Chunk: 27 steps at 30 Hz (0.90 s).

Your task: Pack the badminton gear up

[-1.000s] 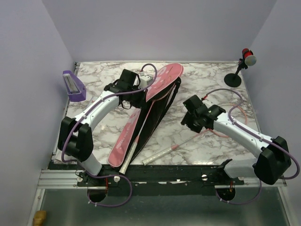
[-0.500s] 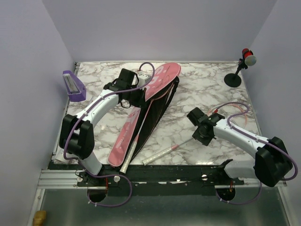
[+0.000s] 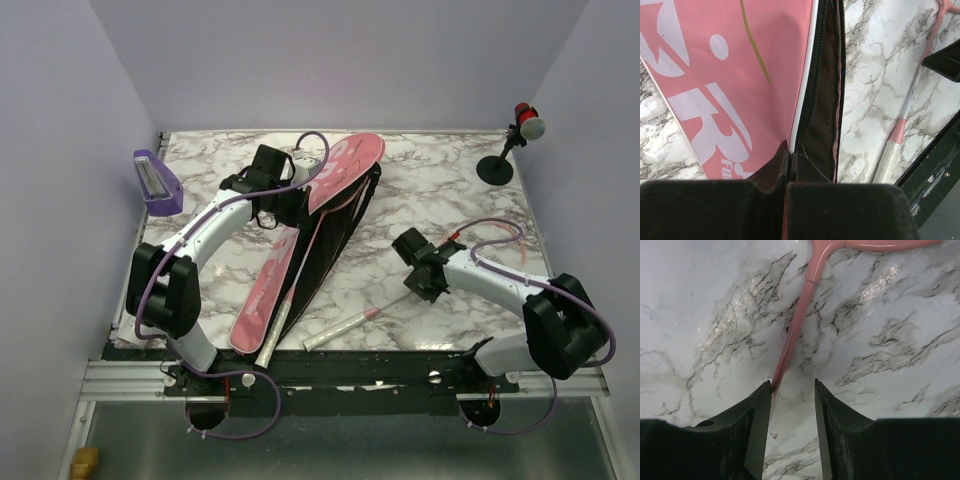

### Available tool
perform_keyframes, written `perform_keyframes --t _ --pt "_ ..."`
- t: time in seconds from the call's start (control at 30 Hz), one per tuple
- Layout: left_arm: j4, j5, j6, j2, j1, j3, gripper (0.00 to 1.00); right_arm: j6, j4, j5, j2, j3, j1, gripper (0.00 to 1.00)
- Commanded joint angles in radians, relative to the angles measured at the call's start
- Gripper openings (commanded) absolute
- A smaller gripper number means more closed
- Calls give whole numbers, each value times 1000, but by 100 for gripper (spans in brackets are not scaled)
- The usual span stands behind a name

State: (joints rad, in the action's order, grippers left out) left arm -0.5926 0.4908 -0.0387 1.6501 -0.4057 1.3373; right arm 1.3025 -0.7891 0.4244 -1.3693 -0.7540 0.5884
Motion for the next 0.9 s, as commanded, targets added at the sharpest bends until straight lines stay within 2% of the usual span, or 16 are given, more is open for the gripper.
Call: perform_keyframes --t 0.0,0.1,0.2,0.3,0.43,0.57,0.87 --pt "-1 31 6 -12 7 46 0 40 57 56 -50 42 -7 44" --pt "-3 31 10 -12 7 49 0 37 85 53 -71 61 -6 31" --pt "-6 28 8 -9 7 54 0 14 96 59 -88 59 -6 0" --pt "-6 26 7 -4 7 60 0 -34 90 56 -68 44 -6 0" --pt "8 25 2 13 7 69 0 -201 114 -5 47 28 1 1" --pt "19 20 -12 59 7 98 0 -265 -14 -19 182 1 8 0" --pt "31 -8 -36 161 5 198 0 -299 -96 -304 470 105 27 0"
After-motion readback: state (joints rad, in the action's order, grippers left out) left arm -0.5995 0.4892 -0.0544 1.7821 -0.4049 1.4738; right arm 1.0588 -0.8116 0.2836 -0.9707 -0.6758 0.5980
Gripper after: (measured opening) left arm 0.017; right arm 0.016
